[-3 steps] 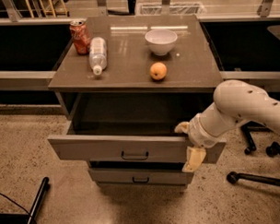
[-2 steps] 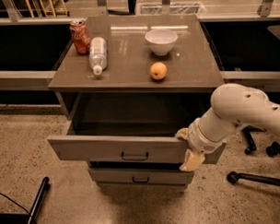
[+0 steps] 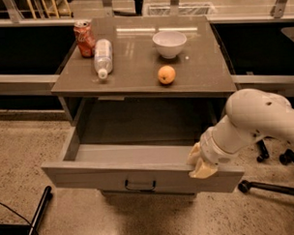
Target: Open top drawer
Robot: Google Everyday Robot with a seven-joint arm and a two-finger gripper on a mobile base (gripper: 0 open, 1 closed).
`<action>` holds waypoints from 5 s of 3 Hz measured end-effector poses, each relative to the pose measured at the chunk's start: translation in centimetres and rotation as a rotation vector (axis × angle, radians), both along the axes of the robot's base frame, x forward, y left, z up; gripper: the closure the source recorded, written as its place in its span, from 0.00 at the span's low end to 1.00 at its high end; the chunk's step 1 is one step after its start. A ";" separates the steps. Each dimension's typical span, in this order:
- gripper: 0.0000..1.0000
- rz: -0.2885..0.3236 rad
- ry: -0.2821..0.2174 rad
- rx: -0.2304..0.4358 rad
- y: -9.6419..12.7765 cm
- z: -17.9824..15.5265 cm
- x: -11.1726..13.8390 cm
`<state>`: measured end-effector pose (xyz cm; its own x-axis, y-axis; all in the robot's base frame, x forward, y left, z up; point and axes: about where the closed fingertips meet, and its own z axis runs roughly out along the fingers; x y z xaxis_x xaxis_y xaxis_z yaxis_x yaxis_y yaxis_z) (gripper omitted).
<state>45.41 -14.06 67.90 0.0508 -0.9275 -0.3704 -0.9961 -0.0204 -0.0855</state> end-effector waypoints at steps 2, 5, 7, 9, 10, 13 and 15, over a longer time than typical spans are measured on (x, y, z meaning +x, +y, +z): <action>0.65 0.018 -0.019 -0.011 0.4 0.8 -0.5; 0.31 0.103 -0.175 -0.134 3.2 10.6 2.2; 0.77 0.033 -0.190 -0.126 -0.4 7.5 8.6; 0.00 -0.072 -0.077 -0.095 -3.4 -0.9 9.5; 0.00 -0.130 -0.012 -0.080 -3.5 -4.2 8.8; 0.00 -0.129 -0.078 -0.050 -2.4 -1.9 8.0; 0.00 -0.120 -0.179 -0.006 -3.1 2.1 7.1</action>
Offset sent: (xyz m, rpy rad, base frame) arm -0.0378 0.0336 0.0909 -0.0879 -0.1601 0.1445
